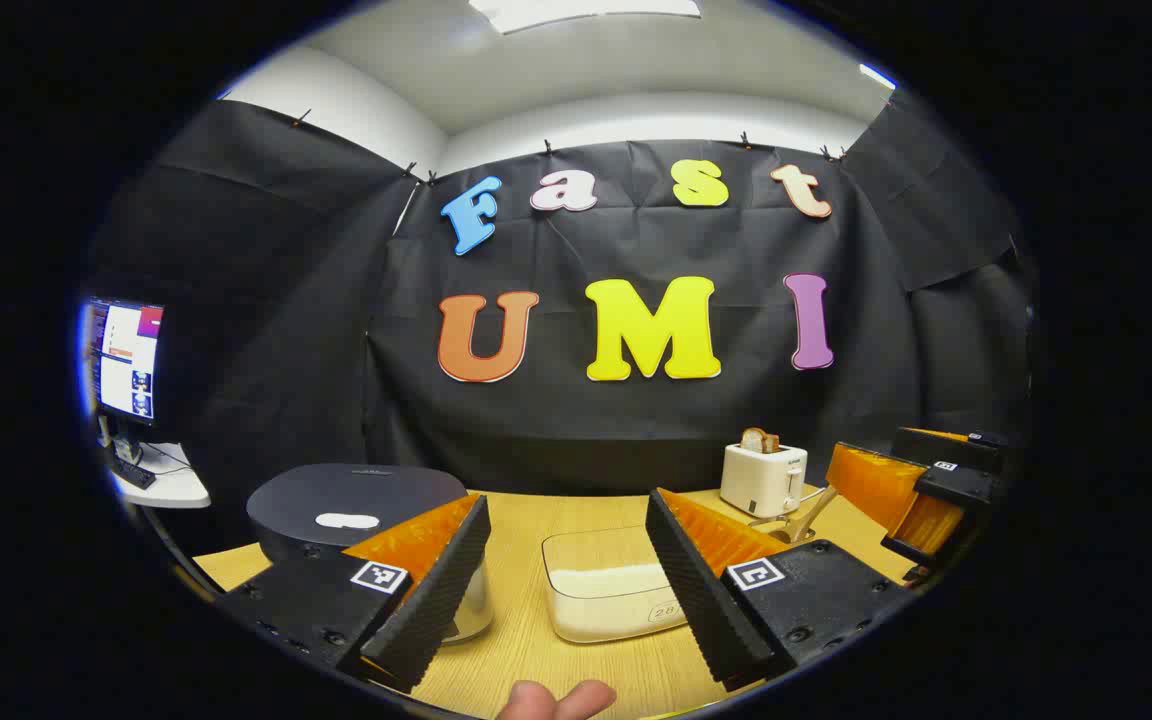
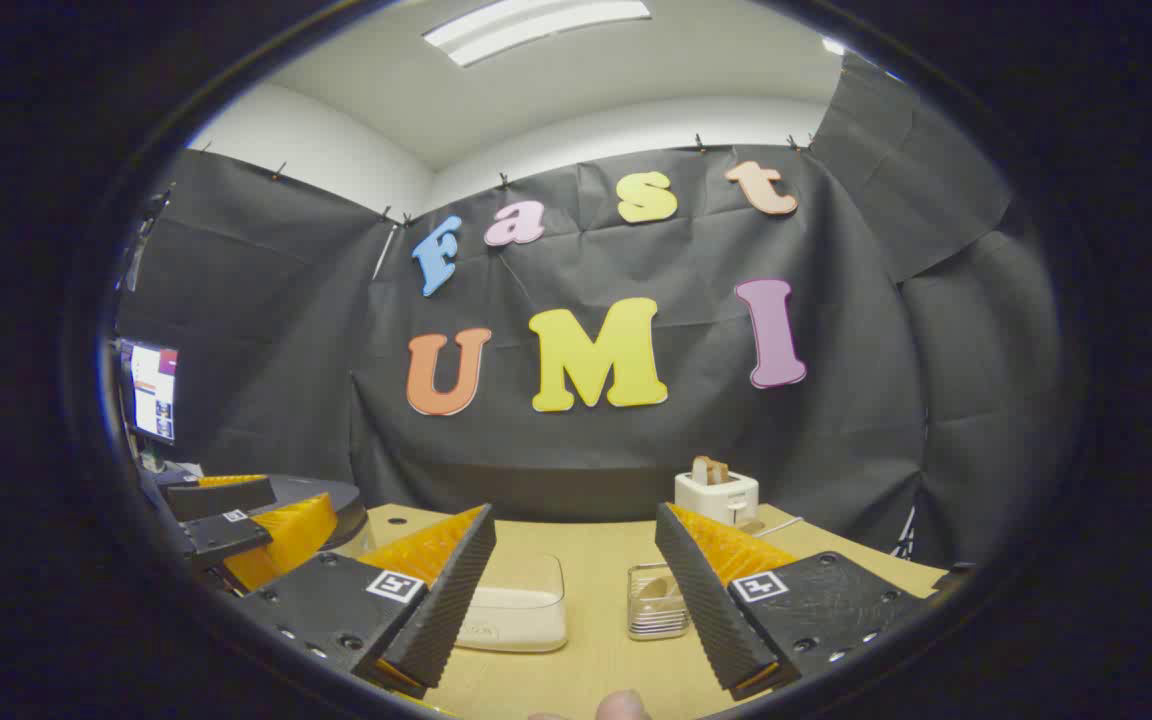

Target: Close the left gripper, press the button to open the rice cooker; take a wooden spoon from the chopstick holder with the right hand, scoop a spoonful of rice and pour it into the rice cooker, then put the wooden spoon back into the chopstick holder.

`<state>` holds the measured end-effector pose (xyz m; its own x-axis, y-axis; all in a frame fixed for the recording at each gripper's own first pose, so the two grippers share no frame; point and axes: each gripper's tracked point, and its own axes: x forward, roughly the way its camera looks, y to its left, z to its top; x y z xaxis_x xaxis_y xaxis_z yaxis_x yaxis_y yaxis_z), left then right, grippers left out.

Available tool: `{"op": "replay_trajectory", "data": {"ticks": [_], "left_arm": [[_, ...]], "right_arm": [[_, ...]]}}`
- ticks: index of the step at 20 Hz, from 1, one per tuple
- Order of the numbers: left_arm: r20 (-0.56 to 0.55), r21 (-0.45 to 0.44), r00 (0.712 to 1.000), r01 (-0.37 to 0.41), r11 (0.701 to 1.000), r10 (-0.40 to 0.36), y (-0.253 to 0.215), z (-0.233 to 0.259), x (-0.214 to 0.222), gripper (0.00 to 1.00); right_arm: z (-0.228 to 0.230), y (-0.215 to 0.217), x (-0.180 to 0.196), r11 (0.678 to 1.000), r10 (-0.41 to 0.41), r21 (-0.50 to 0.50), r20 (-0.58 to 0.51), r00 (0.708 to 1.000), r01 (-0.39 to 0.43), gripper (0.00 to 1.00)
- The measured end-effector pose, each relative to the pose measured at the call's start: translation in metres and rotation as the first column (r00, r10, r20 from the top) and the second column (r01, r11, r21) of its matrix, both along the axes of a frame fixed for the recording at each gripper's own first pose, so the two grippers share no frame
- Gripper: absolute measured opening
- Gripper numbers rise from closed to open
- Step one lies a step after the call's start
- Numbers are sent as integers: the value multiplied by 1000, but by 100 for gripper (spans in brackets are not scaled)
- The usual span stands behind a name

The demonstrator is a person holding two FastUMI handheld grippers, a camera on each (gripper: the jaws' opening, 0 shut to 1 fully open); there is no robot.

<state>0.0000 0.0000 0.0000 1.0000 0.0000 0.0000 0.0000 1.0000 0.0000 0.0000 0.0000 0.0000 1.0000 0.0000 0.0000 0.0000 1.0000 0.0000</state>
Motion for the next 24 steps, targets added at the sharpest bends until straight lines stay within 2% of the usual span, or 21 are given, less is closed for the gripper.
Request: {"op": "replay_trajectory", "data": {"ticks": [3, 7, 11, 17, 24], "left_arm": [[-18, 16, 1000, 13, 1000, -12, -8, -7, 0, 99], [-32, -7, 999, -11, 1000, 11, -3, -7, -2, 99], [-22, 9, 999, -47, 999, 48, 8, -5, -1, 100], [-30, 10, 998, -48, 999, 48, 9, -5, -1, 100], [-29, -4, 996, -89, 996, 89, 22, -2, -1, 100]], "right_arm": [[-3, -3, 3, 1000, -7, -6, -5, 1000, 7, 95], [-4, -1, 7, 1000, -5, 23, -12, 1000, 6, 96], [-3, -1, 9, 1000, -11, 18, -5, 1000, 11, 96], [1, 6, 10, 1000, 0, 4, 10, 1000, 0, 97], [-1, 12, 15, 1000, 17, 24, 1, 1000, -17, 97]]}}
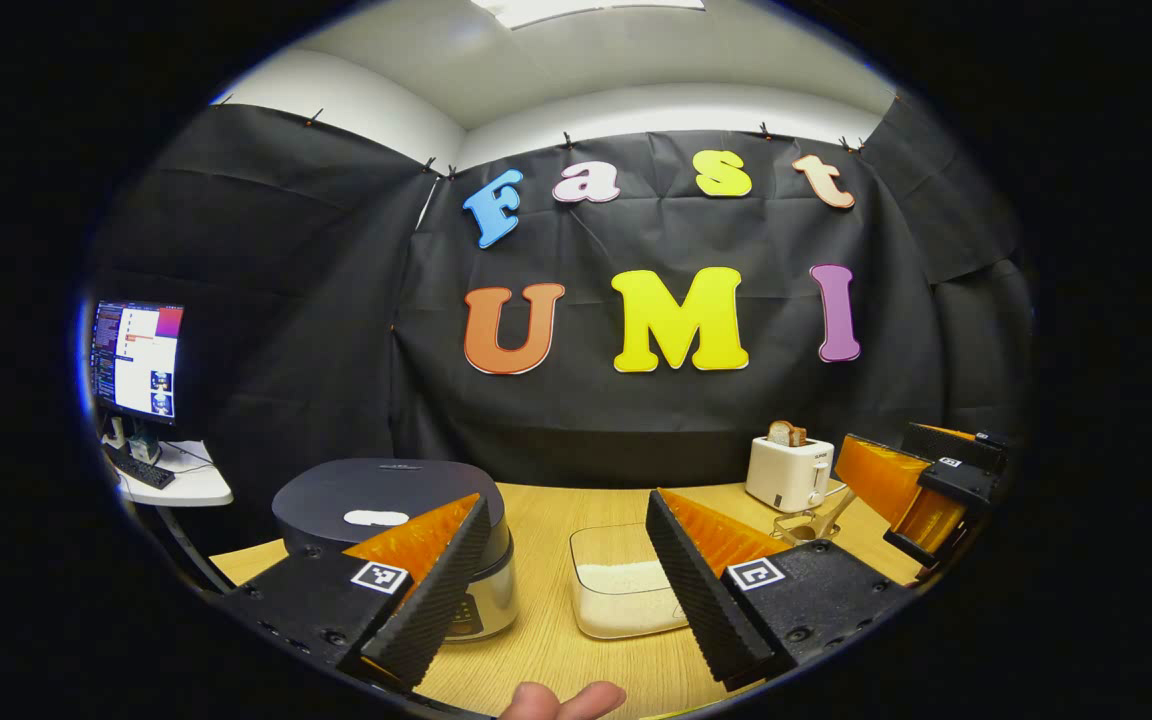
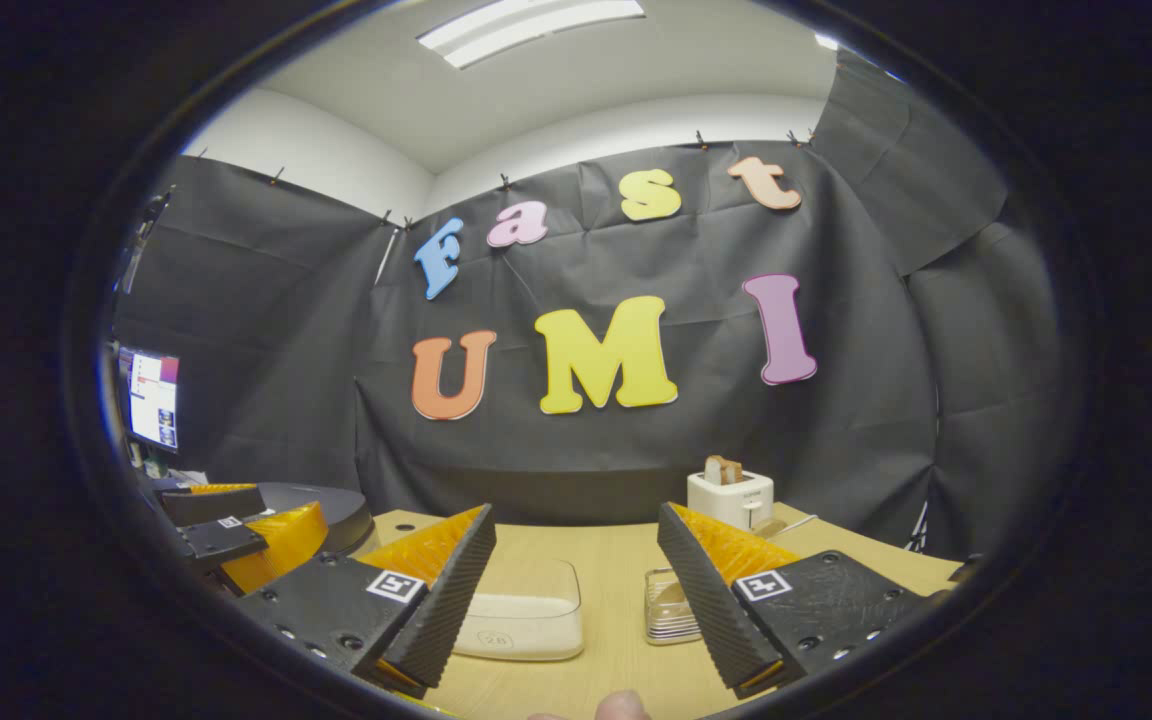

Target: Close the left gripper, press the button to open the rice cooker; take a wooden spoon from the chopstick holder with the right hand, scoop a spoonful of rice and pour it into the rice cooker, then put the wooden spoon back into the chopstick holder.

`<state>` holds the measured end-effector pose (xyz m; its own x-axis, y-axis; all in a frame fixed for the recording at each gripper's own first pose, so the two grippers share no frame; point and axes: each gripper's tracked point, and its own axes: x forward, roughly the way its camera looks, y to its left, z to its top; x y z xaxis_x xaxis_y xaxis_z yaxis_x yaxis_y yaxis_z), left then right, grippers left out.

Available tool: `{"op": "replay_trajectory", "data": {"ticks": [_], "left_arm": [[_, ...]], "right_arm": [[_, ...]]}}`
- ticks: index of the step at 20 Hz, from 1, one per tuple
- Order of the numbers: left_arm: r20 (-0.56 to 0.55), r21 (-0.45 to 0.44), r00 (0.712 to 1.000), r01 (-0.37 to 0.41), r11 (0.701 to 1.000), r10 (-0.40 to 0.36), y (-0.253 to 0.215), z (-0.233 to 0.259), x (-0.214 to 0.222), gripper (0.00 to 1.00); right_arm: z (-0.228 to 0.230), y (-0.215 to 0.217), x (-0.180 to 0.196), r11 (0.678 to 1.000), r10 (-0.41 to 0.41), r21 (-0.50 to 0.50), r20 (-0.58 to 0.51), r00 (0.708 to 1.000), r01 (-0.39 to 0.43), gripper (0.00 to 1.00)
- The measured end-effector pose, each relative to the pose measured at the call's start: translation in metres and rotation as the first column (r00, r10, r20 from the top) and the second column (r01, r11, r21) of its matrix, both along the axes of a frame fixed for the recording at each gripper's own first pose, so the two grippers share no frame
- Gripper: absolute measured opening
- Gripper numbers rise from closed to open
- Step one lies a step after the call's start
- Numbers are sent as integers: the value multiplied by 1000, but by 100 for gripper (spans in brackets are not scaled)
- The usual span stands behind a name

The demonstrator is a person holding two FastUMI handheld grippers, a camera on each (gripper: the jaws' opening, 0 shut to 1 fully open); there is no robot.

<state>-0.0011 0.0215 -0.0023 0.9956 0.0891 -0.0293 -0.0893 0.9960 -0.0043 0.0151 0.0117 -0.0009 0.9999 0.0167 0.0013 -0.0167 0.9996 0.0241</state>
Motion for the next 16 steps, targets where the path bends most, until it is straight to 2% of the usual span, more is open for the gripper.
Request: {"op": "replay_trajectory", "data": {"ticks": [9, 15, 16], "left_arm": [[-4, -14, 997, -83, 996, 82, 12, 2, -6, 100], [-75, 10, 982, -171, 985, 171, 22, -8, -10, 100], [-90, 22, 979, -181, 983, 183, 25, -9, -9, 100]], "right_arm": [[-4, -13, 5, 999, 27, 24, -11, 1000, -26, 97], [-8, -36, 2, 999, 39, 19, 6, 999, -39, 96], [-10, -38, 4, 999, 45, 21, 4, 999, -45, 92]]}}
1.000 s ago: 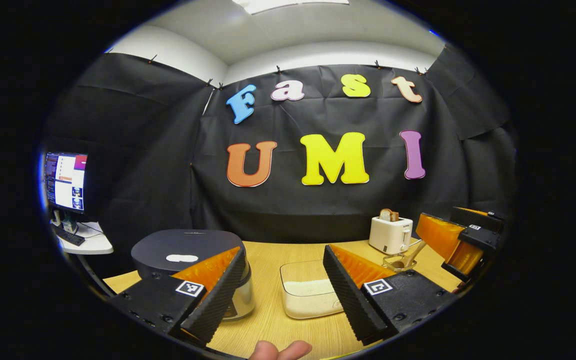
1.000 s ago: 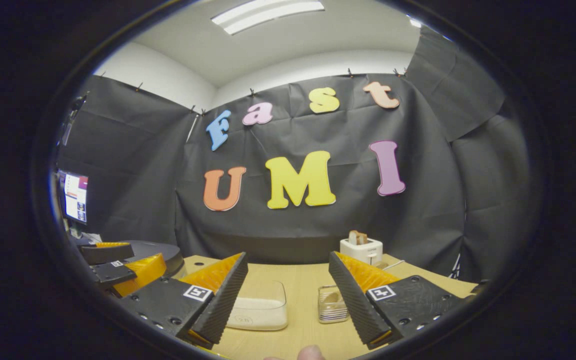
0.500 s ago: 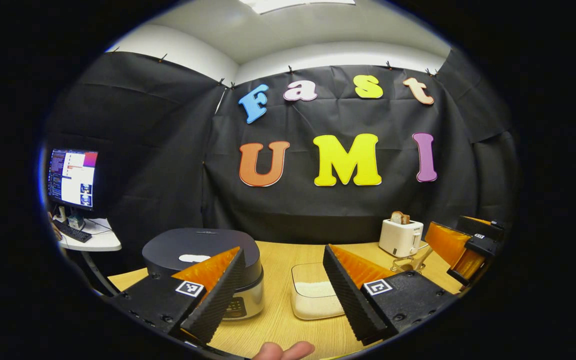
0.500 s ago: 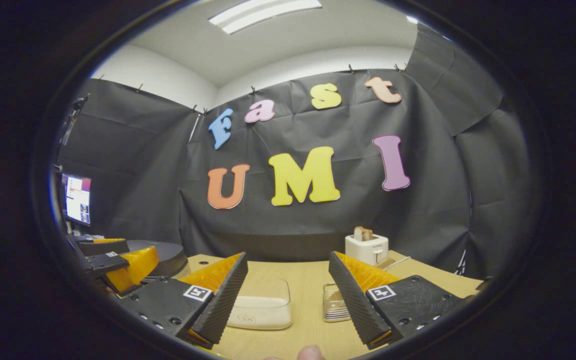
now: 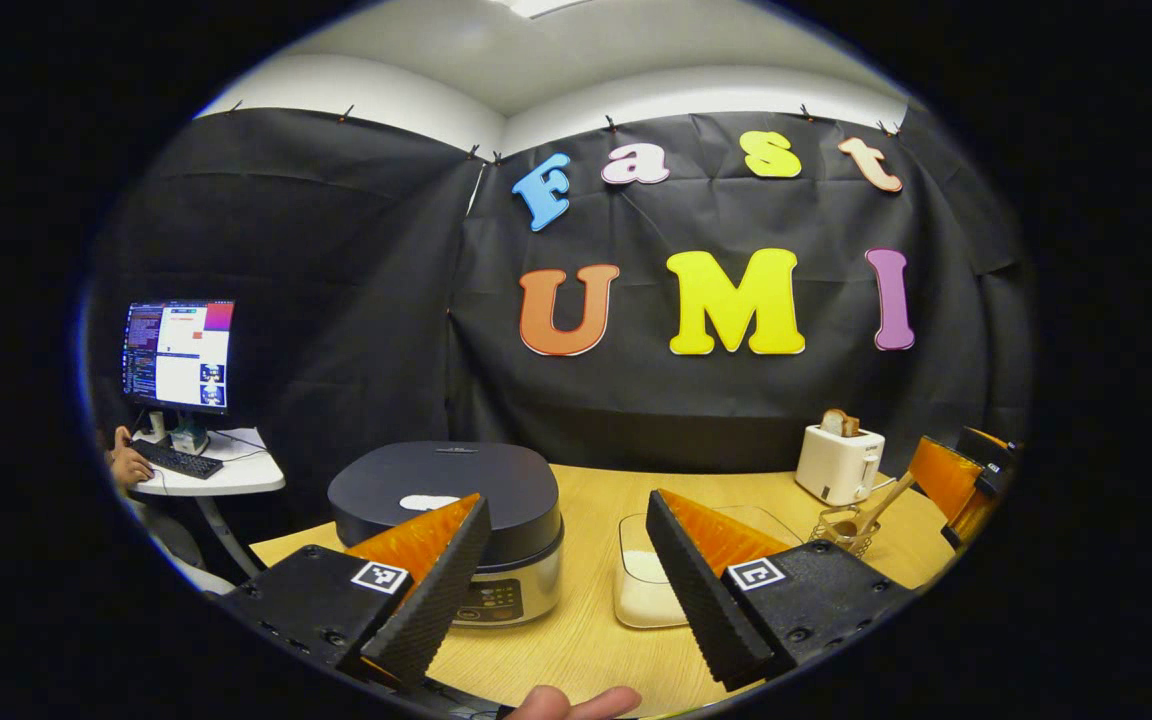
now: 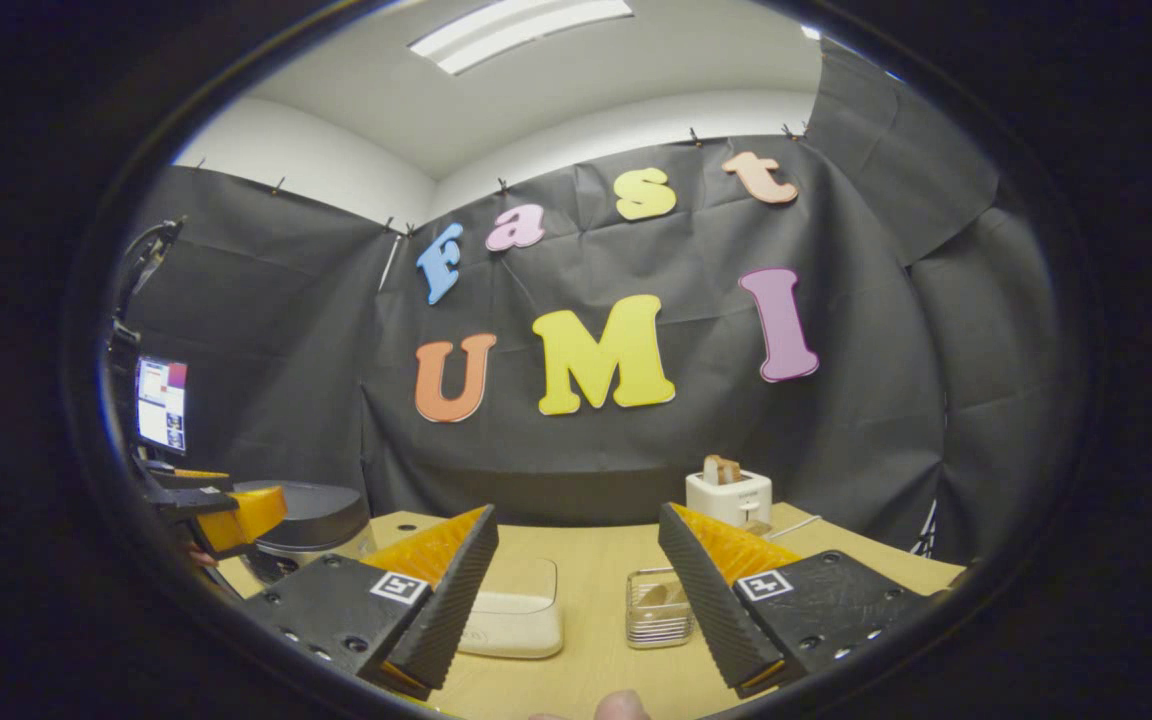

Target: Close the left gripper, press the button to open the rice cooker; take a wooden spoon from the chopstick holder with the right hand, scoop a spoonful of rice and pour it into the rice cooker, then put the wooden spoon back into the chopstick holder.

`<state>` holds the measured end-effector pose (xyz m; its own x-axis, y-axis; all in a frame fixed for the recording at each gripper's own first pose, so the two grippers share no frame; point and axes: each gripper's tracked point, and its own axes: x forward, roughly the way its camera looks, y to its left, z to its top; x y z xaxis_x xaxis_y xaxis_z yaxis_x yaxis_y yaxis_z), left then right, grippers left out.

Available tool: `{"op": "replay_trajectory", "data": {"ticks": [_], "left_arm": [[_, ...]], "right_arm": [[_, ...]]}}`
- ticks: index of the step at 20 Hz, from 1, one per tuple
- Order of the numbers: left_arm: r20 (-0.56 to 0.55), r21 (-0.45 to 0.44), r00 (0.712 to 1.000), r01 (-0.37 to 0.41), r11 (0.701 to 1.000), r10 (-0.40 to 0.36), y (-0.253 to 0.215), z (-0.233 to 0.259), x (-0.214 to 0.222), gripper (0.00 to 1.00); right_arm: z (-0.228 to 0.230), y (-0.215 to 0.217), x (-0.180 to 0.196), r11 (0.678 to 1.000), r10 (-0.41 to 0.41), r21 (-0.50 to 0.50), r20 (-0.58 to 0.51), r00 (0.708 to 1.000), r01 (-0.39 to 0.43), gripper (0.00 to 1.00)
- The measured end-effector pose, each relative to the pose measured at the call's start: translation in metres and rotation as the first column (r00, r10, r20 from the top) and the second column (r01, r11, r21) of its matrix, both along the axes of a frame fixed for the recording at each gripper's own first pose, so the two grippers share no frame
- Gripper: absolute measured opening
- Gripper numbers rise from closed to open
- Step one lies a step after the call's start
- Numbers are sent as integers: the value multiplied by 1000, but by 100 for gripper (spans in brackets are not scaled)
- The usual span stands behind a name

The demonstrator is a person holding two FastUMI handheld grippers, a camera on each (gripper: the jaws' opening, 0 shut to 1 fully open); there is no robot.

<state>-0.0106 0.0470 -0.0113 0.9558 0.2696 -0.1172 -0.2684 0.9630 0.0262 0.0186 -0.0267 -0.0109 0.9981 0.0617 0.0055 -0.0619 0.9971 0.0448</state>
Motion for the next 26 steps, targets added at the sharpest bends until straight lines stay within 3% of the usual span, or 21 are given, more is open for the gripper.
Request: {"op": "replay_trajectory", "data": {"ticks": [8, 9, 10, 14, 15, 17, 18, 19, 22, 23, 26], "left_arm": [[-94, 67, 991, -87, 994, 93, 48, 10, -3, 100], [-103, 80, 988, -103, 991, 111, 59, 15, -2, 100], [-119, 84, 985, -113, 990, 123, 70, 17, 0, 99], [-192, 15, 976, -104, 994, 105, 92, 19, 6, 94], [-227, -20, 970, -90, 996, 83, 92, 15, 8, 93], [-282, -50, 958, -73, 996, 56, 94, 8, 8, 91], [-301, -42, 952, -81, 996, 65, 101, 8, 9, 88], [-308, -32, 948, -90, 995, 75, 107, 10, 11, 86], [-403, -74, 914, -86, 994, 49, 109, -5, 19, 61], [-441, -97, 897, -92, 991, 40, 111, -12, 20, 51], [-496, -123, 867, -118, 985, 42, 117, -21, 25, 35]], "right_arm": [[-12, -16, 14, 999, 42, 28, -30, 999, -41, 95], [-17, -18, 15, 999, 46, 24, -36, 998, -45, 99], [-21, -18, 16, 998, 52, 26, -43, 998, -50, 96], [-30, -15, 20, 996, 77, 45, -64, 995, -74, 95], [-30, -16, 21, 996, 78, 39, -60, 995, -75, 92], [-28, -16, 22, 996, 84, 25, -46, 995, -83, 96], [-29, -15, 21, 996, 91, 24, -46, 995, -90, 92], [-31, -14, 21, 995, 98, 27, -48, 994, -97, 96], [-35, -14, 22, 994, 108, 13, -50, 993, -107, 92], [-37, -15, 23, 995, 103, 1, -47, 994, -103, 96], [-36, -18, 23, 995, 97, -11, -41, 994, -98, 92]]}}
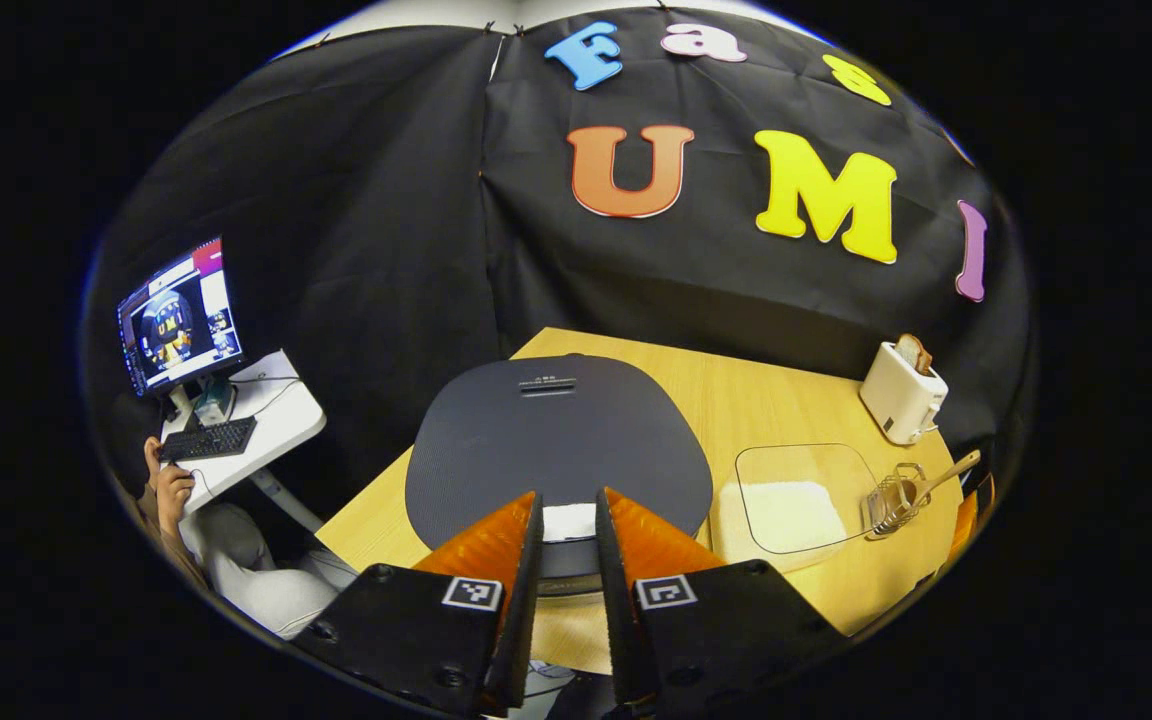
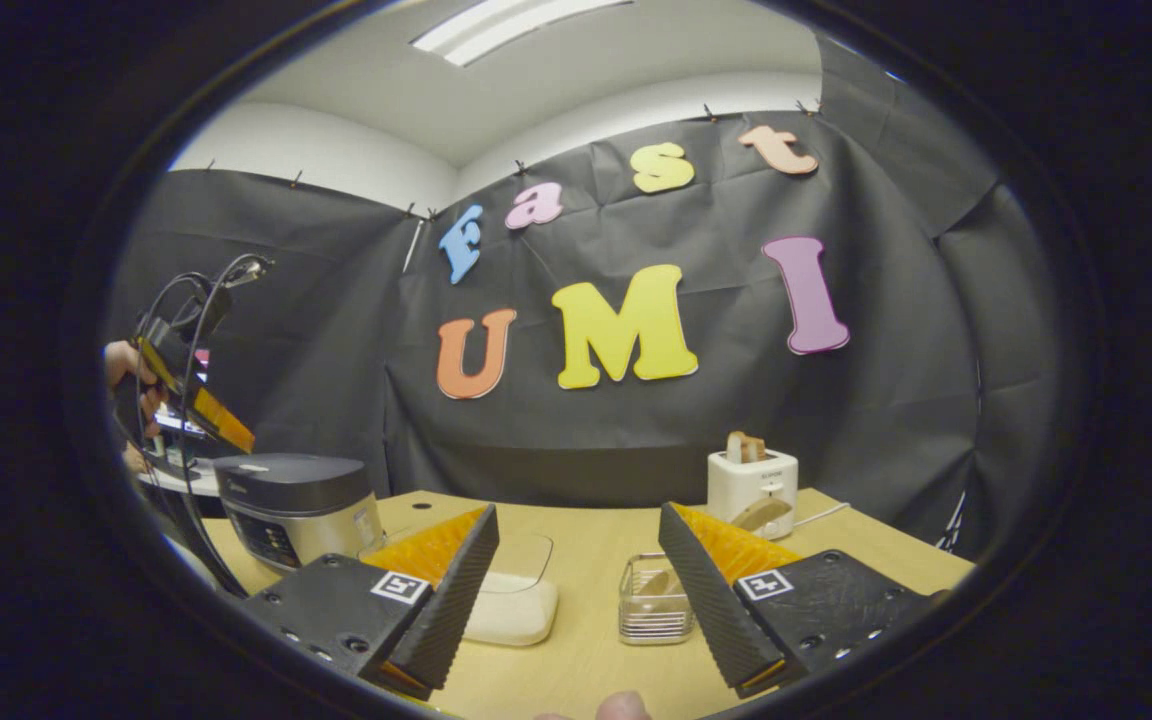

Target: Close the left gripper, press the button to open the rice cooker; take a wooden spoon from the chopstick holder with the right hand, scoop a spoonful of rice and pour it into the rice cooker, then put the wooden spoon back into the chopstick holder.

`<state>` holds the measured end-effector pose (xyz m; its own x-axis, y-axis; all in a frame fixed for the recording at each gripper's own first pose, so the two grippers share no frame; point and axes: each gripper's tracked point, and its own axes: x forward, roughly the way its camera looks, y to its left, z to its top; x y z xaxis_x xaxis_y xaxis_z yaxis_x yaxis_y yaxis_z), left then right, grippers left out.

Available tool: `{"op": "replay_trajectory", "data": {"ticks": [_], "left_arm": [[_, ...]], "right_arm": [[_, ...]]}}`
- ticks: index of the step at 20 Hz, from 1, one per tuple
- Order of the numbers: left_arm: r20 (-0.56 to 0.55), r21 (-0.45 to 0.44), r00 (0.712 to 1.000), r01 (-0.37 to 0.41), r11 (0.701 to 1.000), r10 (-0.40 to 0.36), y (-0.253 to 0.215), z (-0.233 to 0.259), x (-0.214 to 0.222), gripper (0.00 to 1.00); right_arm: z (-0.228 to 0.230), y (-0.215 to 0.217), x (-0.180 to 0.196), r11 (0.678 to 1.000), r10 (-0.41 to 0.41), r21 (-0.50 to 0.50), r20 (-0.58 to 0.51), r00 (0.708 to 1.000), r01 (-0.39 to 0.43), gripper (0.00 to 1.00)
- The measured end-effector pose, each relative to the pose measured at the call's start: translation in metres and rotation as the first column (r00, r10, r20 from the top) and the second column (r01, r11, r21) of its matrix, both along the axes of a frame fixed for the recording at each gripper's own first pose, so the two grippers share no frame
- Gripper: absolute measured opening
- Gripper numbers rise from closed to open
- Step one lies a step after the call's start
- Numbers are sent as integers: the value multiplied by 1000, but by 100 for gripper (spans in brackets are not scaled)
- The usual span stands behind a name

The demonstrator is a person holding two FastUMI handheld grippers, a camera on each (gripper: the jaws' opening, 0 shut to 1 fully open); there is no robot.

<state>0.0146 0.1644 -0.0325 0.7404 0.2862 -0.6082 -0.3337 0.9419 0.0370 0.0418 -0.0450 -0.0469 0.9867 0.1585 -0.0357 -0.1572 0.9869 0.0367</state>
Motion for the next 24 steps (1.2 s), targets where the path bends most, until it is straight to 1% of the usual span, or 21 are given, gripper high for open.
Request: {"op": "replay_trajectory", "data": {"ticks": [1, 2, 3, 4, 5, 6, 8, 9, 10, 13, 14, 15, 17, 19, 21, 22, 23, 24], "left_arm": [[-4, -11, 1000, -3, 1000, 3, 2, -2, 2, 33], [-14, -18, 1000, -7, 1000, 7, 2, -6, 4, 28], [-25, -20, 1000, -15, 1000, 14, 3, -7, 4, 24], [-32, -21, 999, -21, 1000, 20, 4, -7, 4, 17], [-39, -27, 999, -23, 999, 22, 4, -8, 4, 14], [-41, -42, 999, -21, 999, 20, 2, -11, 6, 9], [-51, -92, 999, -17, 996, 12, -6, -15, 8, 3], [-63, -108, 998, -11, 994, 4, -10, -18, 8, 3], [-57, -94, 998, -5, 996, 0, -9, -16, 10, 3], [-72, -113, 997, -30, 993, 22, -8, -22, 7, 3], [-58, -88, 998, -13, 996, 8, -8, -23, 7, 3], [-71, -62, 997, 9, 998, -13, -10, -28, 3, 3], [-27, -17, 999, 19, 1000, -20, -10, -21, 9, 3], [-18, -1, 1000, 20, 1000, -20, -8, -21, 7, 3], [-8, 2, 1000, 18, 1000, -18, -8, -17, 8, 3], [-6, -4, 1000, 15, 1000, -15, -7, -14, 9, 3], [11, -14, 1000, 8, 1000, -7, -7, -11, 10, 3], [31, -22, 1000, 3, 1000, -2, -7, -3, 11, 3]], "right_arm": [[0, -3, 1, 1000, -6, 1, 3, 1000, 6, 92], [0, -5, 2, 1000, -14, 1, 6, 1000, 14, 100], [0, -8, 3, 1000, -24, 0, 6, 1000, 24, 96], [-1, -11, 4, 1000, -31, -1, 5, 1000, 31, 92], [-2, -10, 4, 1000, -31, 0, 5, 999, 31, 96], [-2, -9, 5, 1000, -29, 1, 6, 1000, 29, 96], [-2, -8, 4, 1000, -26, -5, 9, 1000, 26, 96], [-3, -8, 5, 1000, -26, -11, 13, 1000, 26, 96], [-2, -8, 4, 999, -28, -18, 17, 999, 28, 96], [-4, -7, 5, 999, -23, -24, 22, 999, 23, 96], [-6, -8, 6, 999, -25, -19, 17, 1000, 25, 95], [-9, -8, 7, 1000, -25, -12, 10, 1000, 25, 95], [-11, -7, 7, 1000, -18, 0, -2, 1000, 18, 96], [-10, -10, 8, 1000, -26, -3, -4, 1000, 26, 96], [-4, -12, 5, 1000, -31, 0, 6, 1000, 31, 96], [1, -11, 3, 1000, -28, 2, 16, 999, 28, 92], [3, -12, 1, 1000, -29, 4, 20, 999, 29, 92], [4, -12, 1, 999, -32, 6, 20, 999, 32, 95]]}}
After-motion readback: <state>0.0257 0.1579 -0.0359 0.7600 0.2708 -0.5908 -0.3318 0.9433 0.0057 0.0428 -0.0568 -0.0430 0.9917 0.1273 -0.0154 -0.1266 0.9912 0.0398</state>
